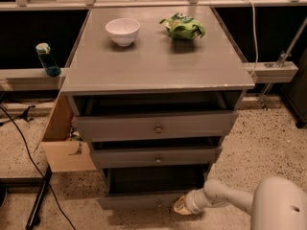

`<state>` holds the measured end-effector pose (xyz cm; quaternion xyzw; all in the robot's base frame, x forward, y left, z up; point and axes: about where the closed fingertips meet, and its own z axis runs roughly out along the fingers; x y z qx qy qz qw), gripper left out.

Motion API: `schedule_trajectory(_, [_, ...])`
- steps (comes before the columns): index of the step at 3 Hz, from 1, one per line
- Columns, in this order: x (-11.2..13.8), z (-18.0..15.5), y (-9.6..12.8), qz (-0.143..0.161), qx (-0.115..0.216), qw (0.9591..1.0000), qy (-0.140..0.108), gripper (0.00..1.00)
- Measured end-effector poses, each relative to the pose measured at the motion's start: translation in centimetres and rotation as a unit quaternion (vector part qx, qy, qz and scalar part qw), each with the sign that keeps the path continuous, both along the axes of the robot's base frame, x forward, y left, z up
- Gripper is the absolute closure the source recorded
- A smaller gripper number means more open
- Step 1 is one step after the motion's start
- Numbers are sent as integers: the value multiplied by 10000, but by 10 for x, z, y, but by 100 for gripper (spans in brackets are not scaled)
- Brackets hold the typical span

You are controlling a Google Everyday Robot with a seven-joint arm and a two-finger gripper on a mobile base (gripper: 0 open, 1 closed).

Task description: Close bottom drawer

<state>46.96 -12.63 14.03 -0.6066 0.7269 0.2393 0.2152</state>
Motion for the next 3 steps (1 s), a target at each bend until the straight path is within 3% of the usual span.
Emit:
schedule_trajectory(2, [32,-4,20,117,205,9990,-391,100])
schedule_trajectory(3, [30,-2,20,117,205,9990,-391,100])
